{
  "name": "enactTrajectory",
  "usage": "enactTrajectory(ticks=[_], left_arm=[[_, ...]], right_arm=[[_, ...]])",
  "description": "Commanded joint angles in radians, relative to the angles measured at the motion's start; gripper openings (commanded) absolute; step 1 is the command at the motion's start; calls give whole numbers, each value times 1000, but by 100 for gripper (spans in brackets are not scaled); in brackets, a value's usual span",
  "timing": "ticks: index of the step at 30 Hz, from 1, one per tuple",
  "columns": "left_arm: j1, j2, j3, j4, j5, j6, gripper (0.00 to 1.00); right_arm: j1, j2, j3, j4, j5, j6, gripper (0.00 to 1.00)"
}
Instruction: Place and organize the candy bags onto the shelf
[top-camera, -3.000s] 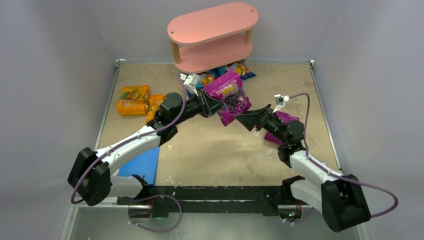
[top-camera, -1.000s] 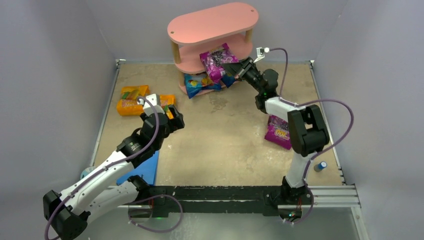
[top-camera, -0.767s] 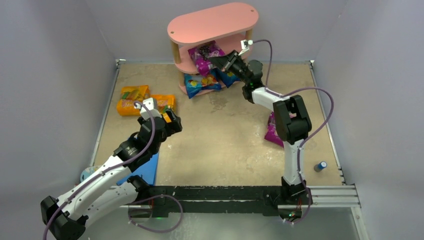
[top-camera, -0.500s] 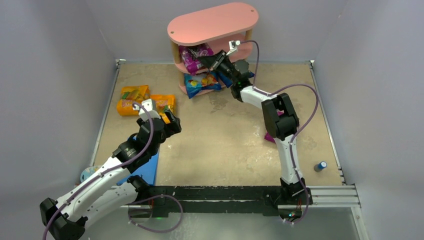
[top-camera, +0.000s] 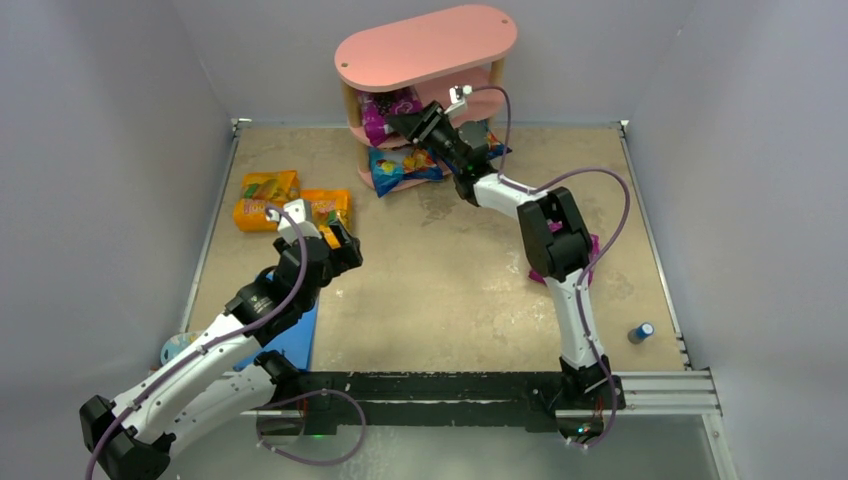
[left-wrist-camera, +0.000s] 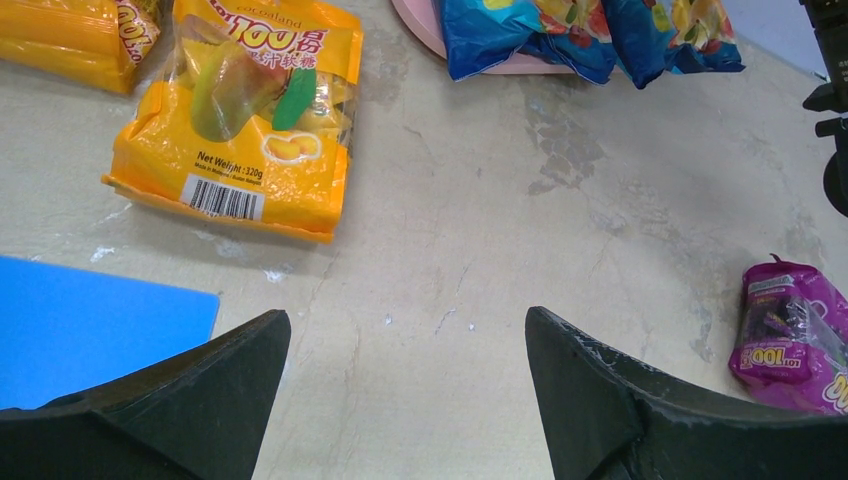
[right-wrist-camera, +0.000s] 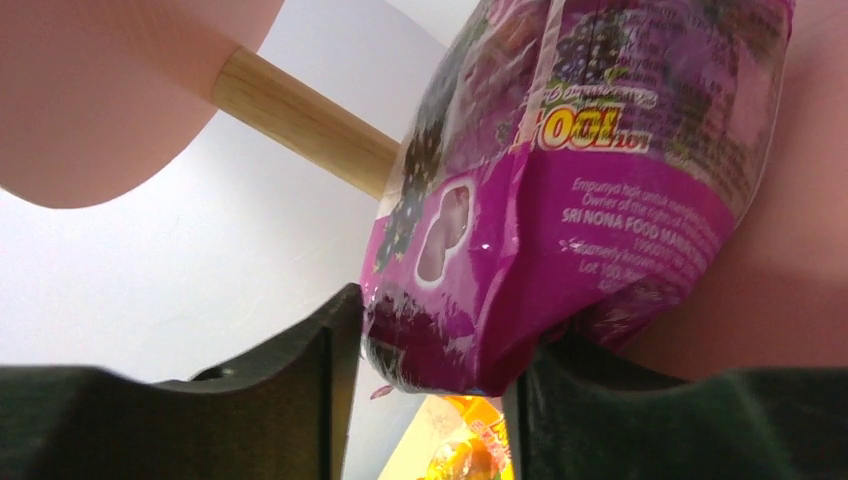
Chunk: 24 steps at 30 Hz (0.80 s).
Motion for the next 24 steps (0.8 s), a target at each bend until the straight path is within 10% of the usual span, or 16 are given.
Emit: enactTrajectory(ticks=[1, 10, 24], left_arm=[[0, 3, 15, -1, 11, -18, 86], [1, 27, 20, 16, 42, -26, 86], [1, 41, 47, -4, 49, -16, 86]], right_arm=[[10, -102, -62, -95, 56, -66, 58], [10, -310, -161, -322, 149, -279, 98], [-35, -603, -378, -334, 126, -655, 96]])
